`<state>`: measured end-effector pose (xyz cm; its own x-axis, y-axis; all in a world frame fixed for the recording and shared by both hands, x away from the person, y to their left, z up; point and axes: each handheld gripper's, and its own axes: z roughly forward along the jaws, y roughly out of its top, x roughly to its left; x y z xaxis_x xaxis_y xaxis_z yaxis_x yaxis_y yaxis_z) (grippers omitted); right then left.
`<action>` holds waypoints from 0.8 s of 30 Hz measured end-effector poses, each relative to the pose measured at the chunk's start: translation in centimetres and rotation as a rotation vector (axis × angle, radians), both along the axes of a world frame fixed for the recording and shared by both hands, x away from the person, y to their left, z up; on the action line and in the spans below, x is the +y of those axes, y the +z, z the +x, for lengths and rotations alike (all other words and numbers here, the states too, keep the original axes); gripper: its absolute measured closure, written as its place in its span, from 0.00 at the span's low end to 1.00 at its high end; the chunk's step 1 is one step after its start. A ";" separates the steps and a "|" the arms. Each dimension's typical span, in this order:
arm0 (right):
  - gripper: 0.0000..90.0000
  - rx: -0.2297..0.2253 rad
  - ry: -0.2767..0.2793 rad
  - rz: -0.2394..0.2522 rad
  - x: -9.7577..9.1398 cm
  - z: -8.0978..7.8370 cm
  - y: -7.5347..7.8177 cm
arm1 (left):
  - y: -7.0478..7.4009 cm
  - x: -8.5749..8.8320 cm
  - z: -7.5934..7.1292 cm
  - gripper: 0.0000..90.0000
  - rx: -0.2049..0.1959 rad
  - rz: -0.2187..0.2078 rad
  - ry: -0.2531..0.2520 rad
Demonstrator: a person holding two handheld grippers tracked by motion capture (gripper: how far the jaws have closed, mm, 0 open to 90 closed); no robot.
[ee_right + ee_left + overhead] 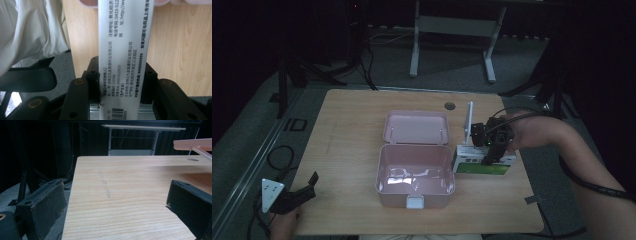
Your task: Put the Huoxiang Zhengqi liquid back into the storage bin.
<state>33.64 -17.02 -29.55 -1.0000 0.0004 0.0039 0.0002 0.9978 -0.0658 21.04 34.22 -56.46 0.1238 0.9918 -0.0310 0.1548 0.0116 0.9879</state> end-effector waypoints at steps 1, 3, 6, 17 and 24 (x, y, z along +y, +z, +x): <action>0.68 0.001 0.002 0.000 0.3 0.0 0.0 | 0.0 0.0 0.0 0.03 0.000 0.000 0.000; 0.68 0.001 0.007 -0.003 1.0 0.0 0.1 | 0.0 0.0 0.0 0.03 0.000 0.003 0.001; 0.68 0.003 0.025 -0.007 2.0 0.0 0.0 | 0.0 0.0 0.0 0.03 0.000 0.005 0.001; 0.68 0.011 0.059 0.002 5.9 0.0 -0.3 | 0.0 0.0 0.0 0.03 -0.003 0.004 -0.001; 0.68 0.016 0.086 0.002 8.8 -0.1 -0.8 | 0.0 0.0 -0.1 0.03 -0.003 0.003 -0.002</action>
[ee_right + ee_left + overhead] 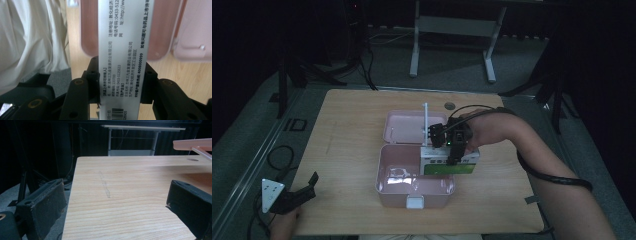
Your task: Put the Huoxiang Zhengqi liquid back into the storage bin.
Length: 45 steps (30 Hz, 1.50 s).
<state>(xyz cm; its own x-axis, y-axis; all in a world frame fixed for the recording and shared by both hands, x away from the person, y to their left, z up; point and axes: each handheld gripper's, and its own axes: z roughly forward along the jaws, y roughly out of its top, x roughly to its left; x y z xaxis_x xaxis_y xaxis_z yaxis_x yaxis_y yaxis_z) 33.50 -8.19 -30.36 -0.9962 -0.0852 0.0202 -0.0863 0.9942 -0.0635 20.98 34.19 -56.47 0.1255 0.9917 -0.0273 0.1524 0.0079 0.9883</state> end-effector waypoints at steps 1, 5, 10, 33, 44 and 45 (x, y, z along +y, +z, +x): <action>0.68 -0.010 0.012 0.006 0.4 -0.1 0.0 | 0.0 0.0 0.0 0.03 0.000 0.000 0.000; 0.68 -0.002 0.023 0.004 2.0 -0.3 -0.3 | 0.0 0.0 0.0 0.03 0.000 -0.001 -0.002; 0.68 0.002 0.035 -0.008 3.2 -0.5 -0.8 | 0.0 0.0 0.0 0.03 0.000 0.000 -0.002; 0.68 0.061 0.036 -0.012 5.3 -0.8 -8.6 | 0.0 0.1 0.0 0.03 0.001 0.000 -0.004; 0.68 0.102 0.002 -0.002 5.2 -0.3 -12.7 | 0.0 0.1 0.0 0.03 0.000 -0.002 -0.005; 0.68 0.101 0.000 -0.003 5.2 -0.3 -13.0 | 0.0 0.1 0.0 0.03 0.001 -0.002 -0.006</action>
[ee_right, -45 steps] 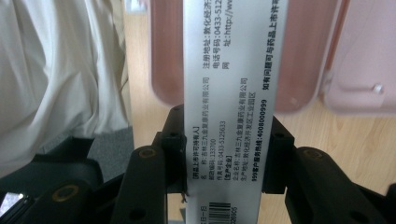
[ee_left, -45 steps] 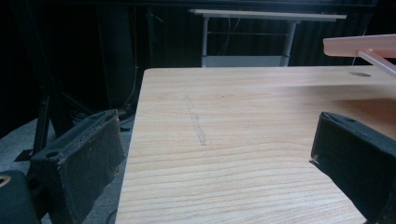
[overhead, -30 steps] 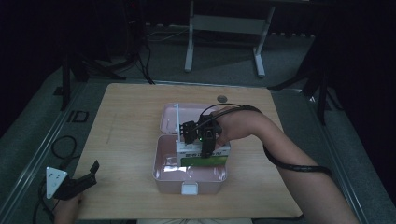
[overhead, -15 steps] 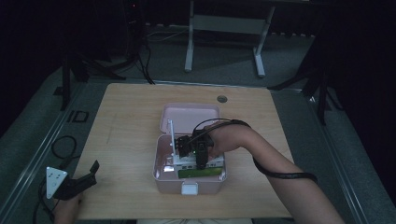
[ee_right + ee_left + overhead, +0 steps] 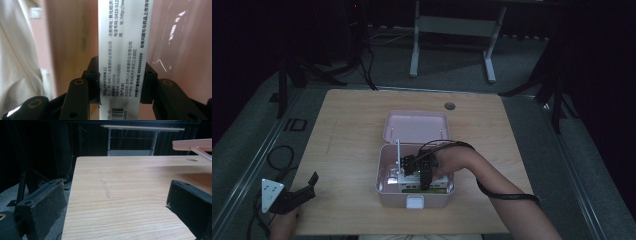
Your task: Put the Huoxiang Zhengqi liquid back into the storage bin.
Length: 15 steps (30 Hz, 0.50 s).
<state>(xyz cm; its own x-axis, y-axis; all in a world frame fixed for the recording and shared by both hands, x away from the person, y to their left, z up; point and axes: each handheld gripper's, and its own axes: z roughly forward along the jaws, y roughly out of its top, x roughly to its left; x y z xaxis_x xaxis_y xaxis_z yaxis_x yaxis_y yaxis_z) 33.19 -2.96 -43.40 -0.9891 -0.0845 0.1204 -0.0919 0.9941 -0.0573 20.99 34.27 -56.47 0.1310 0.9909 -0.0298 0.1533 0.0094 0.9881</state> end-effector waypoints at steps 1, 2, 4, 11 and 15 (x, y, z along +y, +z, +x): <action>0.68 -0.007 0.001 -0.004 0.0 0.0 -0.3 | 0.0 0.0 0.0 0.03 0.000 0.000 -0.002; 0.68 -0.014 0.005 -0.005 0.0 -0.1 -0.6 | 0.0 0.0 0.0 0.03 0.000 0.000 -0.001; 0.68 0.000 0.005 -0.006 -0.1 -0.1 -1.2 | 0.0 0.0 0.0 0.03 0.000 0.000 -0.001; 0.68 -0.004 -0.005 -0.023 -0.4 0.3 -2.6 | 0.0 0.0 0.0 0.03 0.001 0.001 -0.001; 0.68 0.011 -0.018 -0.008 -0.8 0.5 -2.8 | 0.0 0.0 0.0 0.03 0.001 0.004 -0.001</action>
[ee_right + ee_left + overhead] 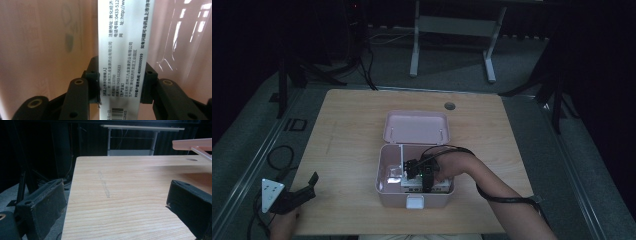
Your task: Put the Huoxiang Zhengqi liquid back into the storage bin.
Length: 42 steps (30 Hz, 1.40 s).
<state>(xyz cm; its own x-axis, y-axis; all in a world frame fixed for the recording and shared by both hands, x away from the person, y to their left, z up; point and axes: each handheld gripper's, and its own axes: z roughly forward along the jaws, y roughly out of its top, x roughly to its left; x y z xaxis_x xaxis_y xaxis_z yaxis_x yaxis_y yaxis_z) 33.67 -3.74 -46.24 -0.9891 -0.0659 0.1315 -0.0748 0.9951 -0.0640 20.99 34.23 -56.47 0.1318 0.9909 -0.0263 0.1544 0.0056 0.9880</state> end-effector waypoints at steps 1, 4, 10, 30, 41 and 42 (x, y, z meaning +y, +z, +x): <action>0.68 -0.001 0.000 0.003 0.0 0.0 0.0 | 0.0 0.0 0.0 0.03 0.000 0.000 0.001; 0.68 -0.001 0.002 0.005 -0.1 -0.1 0.0 | 0.0 0.0 0.0 0.03 0.000 0.001 0.002; 0.59 0.009 0.002 -0.006 0.0 -0.1 0.3 | 0.0 0.0 0.0 0.03 0.001 -0.001 0.001; 0.19 -0.102 -0.093 0.249 -4.0 1.4 9.3 | 0.0 0.0 0.1 0.03 0.002 -0.003 0.004; 0.15 -0.189 -0.174 0.329 -8.6 3.3 9.3 | 0.0 0.0 0.1 0.03 0.003 -0.001 0.006; 0.15 -0.192 -0.184 0.337 -9.2 3.5 9.3 | 0.0 0.0 0.1 0.03 0.003 -0.001 0.007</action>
<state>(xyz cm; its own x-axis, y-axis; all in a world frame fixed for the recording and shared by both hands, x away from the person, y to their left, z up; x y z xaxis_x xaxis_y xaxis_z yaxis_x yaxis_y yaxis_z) 37.13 -12.96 -36.97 -0.9928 0.1061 -0.0549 0.0874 0.9585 0.2713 21.05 34.20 -56.46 0.1246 0.9918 -0.0277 0.1572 0.0078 0.9875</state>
